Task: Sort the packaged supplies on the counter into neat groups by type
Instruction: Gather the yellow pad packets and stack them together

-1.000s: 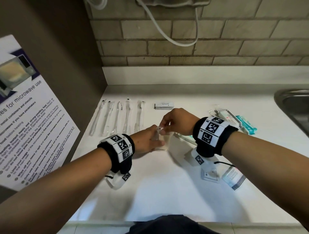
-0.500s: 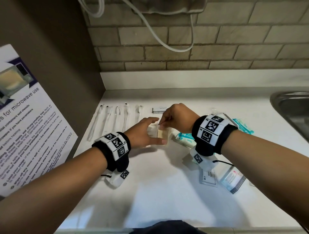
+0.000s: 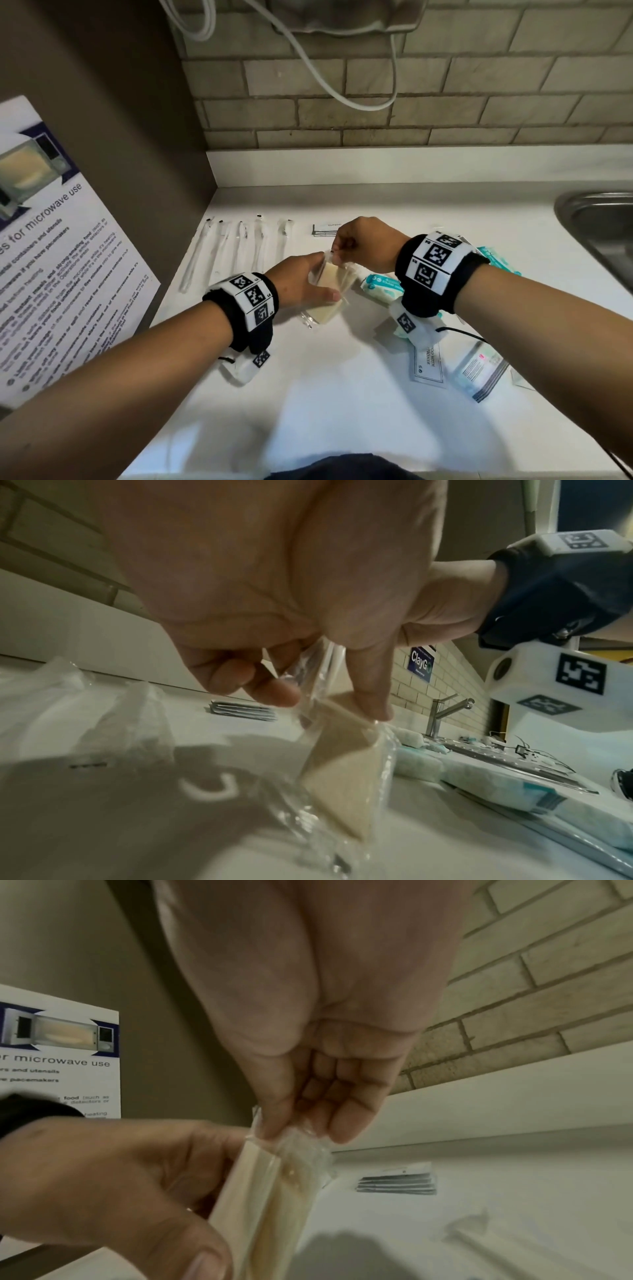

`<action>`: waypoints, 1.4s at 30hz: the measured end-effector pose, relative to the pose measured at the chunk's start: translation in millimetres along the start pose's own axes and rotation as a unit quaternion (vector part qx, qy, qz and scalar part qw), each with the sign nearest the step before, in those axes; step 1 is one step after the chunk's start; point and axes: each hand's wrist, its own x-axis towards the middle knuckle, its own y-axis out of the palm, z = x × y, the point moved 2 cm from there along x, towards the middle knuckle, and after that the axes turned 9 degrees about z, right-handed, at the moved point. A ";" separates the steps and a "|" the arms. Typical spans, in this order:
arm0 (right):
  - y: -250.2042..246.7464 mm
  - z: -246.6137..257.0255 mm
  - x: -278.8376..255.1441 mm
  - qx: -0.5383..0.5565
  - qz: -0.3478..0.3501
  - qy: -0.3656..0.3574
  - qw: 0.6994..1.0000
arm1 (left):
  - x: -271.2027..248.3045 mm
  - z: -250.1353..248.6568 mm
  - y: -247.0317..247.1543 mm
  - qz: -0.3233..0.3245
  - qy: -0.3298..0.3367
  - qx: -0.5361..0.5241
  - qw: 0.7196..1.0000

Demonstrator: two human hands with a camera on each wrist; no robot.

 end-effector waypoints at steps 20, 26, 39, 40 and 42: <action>24.4 -13.0 -7.2 -0.056 0.101 0.054 0.992 | -12.8 -0.8 10.5 0.043 -0.044 0.104 0.993; 24.6 -26.5 -13.6 -0.069 0.122 0.071 0.988 | -17.5 -2.3 -22.4 -0.003 -0.063 0.128 0.990; 36.6 -28.2 -7.5 -0.006 0.054 0.071 0.996 | 7.7 -9.7 -14.3 -0.054 -0.009 0.022 0.998; 37.6 -29.2 -7.5 0.003 0.040 0.075 0.996 | 7.8 -9.1 -11.4 -0.050 -0.014 0.006 0.999; 39.3 -29.9 -8.1 0.015 0.026 0.078 0.996 | 6.8 -8.1 -9.2 -0.050 -0.023 -0.044 0.997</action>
